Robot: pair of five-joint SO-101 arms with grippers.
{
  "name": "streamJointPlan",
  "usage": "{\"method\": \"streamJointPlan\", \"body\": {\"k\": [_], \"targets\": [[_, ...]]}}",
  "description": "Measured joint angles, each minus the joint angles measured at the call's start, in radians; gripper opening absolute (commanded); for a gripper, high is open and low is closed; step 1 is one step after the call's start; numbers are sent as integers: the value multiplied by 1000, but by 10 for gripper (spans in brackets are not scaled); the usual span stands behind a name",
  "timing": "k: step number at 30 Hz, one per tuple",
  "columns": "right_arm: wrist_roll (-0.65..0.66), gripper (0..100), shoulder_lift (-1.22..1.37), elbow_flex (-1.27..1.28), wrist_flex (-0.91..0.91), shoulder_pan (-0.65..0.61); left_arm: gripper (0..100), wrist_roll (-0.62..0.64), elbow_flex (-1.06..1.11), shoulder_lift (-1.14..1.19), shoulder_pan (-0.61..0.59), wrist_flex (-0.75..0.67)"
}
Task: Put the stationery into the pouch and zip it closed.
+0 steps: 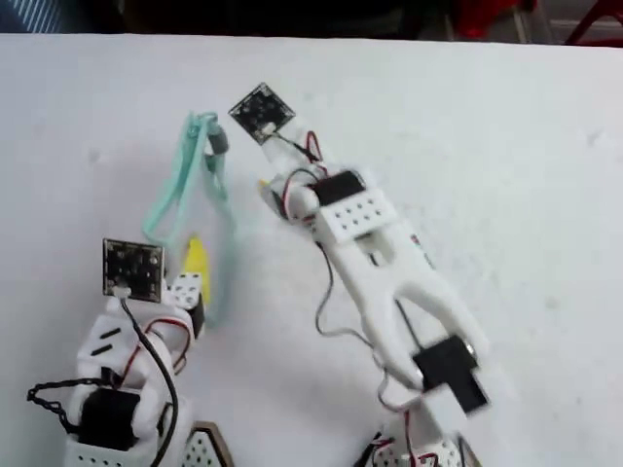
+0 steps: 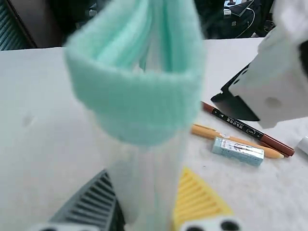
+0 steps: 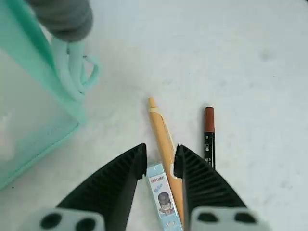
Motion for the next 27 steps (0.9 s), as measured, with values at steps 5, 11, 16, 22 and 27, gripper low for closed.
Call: {"method": "streamJointPlan", "body": {"k": [5,11,16,22,27], "targets": [[3,98,235,-143,0,2,31,0,0,0,0,-2],[3,98,470,-342,72,40,31,0,0,0,-3,-40],[3,98,595,-514,176,83,31,0,0,0,-3,-40],[3,95,681,-620,230,84,31,0,0,0,-3,-40],[3,95,689,-634,250,84,31,0,0,0,-3,-40]]}}
